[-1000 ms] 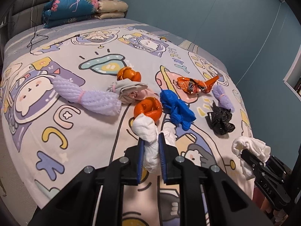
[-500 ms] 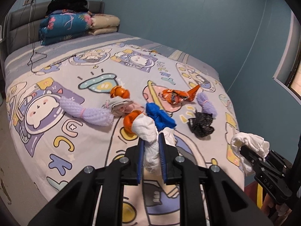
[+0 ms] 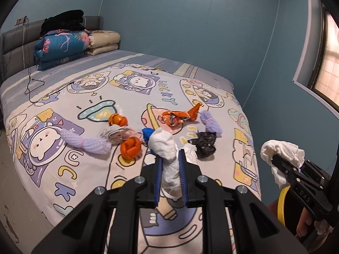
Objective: Collect trash
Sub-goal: 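Carry both white tissues over the yellow bin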
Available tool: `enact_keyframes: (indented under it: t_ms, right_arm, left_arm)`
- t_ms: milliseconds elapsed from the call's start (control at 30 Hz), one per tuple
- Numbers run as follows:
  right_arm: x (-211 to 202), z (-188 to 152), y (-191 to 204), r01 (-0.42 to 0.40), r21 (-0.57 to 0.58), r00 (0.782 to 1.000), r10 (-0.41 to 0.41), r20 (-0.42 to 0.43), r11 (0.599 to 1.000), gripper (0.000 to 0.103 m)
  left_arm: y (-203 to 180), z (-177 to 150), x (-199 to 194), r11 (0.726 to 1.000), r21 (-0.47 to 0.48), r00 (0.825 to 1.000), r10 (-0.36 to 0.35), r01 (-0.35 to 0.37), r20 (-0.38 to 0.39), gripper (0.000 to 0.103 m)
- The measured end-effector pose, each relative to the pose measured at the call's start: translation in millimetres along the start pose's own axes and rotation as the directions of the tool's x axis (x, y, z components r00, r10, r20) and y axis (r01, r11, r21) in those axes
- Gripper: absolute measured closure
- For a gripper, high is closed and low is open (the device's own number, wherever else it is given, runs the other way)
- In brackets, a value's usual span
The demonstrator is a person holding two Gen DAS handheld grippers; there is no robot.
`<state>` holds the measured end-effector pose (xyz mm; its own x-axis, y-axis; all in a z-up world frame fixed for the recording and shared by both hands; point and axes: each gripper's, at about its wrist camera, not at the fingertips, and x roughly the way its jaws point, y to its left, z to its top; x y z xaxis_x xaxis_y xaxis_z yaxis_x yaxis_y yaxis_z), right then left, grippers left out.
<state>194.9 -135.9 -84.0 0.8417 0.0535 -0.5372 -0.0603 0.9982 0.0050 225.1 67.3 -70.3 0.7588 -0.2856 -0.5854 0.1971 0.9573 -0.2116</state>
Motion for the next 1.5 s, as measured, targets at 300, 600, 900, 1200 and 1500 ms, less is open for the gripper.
enact_keyframes:
  t_ms: [300, 600, 900, 1200, 1500]
  right_arm:
    - [-33, 2, -23, 0.034, 0.02, 0.998, -0.035, 0.053, 0.999, 0.073]
    - [-62, 1, -58, 0.079, 0.067, 0.993, -0.085, 0.082, 0.995, 0.072]
    - [-97, -5, -88, 0.14, 0.118, 0.981, -0.154, 0.117, 0.983, 0.072]
    - [-126, -18, -120, 0.203, 0.181, 0.964, -0.229, 0.134, 0.962, 0.072]
    - [-153, -26, -144, 0.253, 0.236, 0.944, -0.293, 0.152, 0.938, 0.072]
  left_arm:
    - [-36, 2, -14, 0.998, 0.057, 0.999, -0.035, 0.034, 0.016, 0.089]
    - [-81, 3, -21, 0.987, 0.13, 0.995, -0.095, 0.091, 0.021, 0.089]
    - [-120, 3, -30, 0.971, 0.184, 0.986, -0.161, 0.152, 0.033, 0.089]
    - [-155, 1, -39, 0.952, 0.234, 0.977, -0.211, 0.198, 0.031, 0.089]
    - [-191, -3, -45, 0.927, 0.29, 0.966, -0.257, 0.24, 0.022, 0.089]
